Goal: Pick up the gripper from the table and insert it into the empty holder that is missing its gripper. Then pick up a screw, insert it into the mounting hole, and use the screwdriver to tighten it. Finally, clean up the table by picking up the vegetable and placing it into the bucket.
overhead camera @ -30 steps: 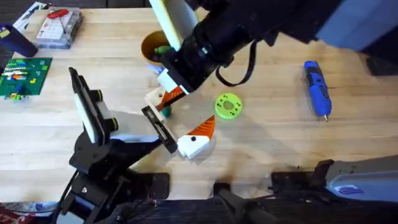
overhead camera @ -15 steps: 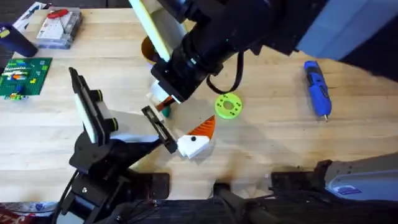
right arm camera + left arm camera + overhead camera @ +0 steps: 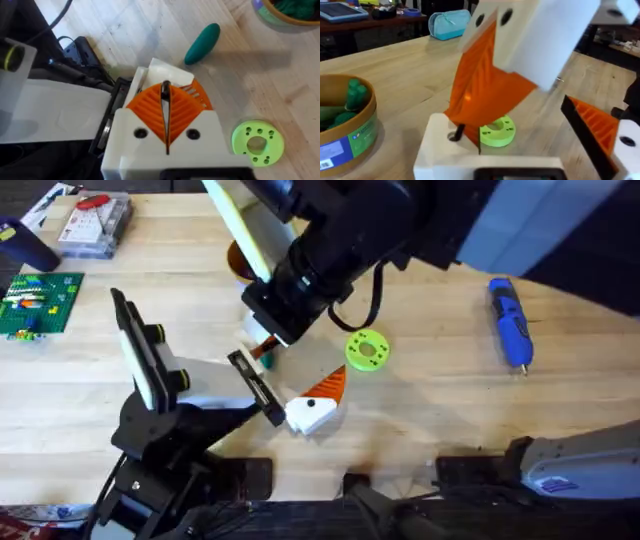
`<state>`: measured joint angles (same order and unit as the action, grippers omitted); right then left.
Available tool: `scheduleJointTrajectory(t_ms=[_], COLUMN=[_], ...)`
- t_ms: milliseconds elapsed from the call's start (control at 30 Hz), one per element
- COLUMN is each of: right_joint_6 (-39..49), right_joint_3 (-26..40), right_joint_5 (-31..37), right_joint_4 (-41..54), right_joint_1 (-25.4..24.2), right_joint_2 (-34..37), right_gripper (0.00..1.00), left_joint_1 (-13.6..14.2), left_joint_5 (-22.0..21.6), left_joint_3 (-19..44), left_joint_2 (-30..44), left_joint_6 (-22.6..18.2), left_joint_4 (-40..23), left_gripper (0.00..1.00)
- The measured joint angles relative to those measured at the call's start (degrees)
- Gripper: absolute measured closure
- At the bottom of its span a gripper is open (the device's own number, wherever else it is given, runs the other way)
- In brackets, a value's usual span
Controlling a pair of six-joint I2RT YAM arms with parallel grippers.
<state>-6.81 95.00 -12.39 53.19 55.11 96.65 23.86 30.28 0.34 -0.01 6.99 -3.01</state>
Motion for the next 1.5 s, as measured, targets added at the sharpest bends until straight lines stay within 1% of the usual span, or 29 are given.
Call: scheduleJointTrajectory(t_ms=[167, 1500], right_joint_6=[0.00, -0.02], right_joint_3=[0.00, 0.11], right_joint_5=[0.97, 0.90], right_joint_4=[-0.02, -1.94], right_joint_1=[0.00, 0.00], right_joint_2=[0.16, 1.98], right_gripper=[0.997, 0.997], left_joint_1=[0.00, 0.00], left_joint_5=[-0.02, -0.54], left_joint_3=[0.00, 0.00], left_joint_2=[0.00, 0.02], left_joint_6=[0.13, 1.18], left_joint_4=[0.00, -0.02], left_gripper=[0.006, 0.006])
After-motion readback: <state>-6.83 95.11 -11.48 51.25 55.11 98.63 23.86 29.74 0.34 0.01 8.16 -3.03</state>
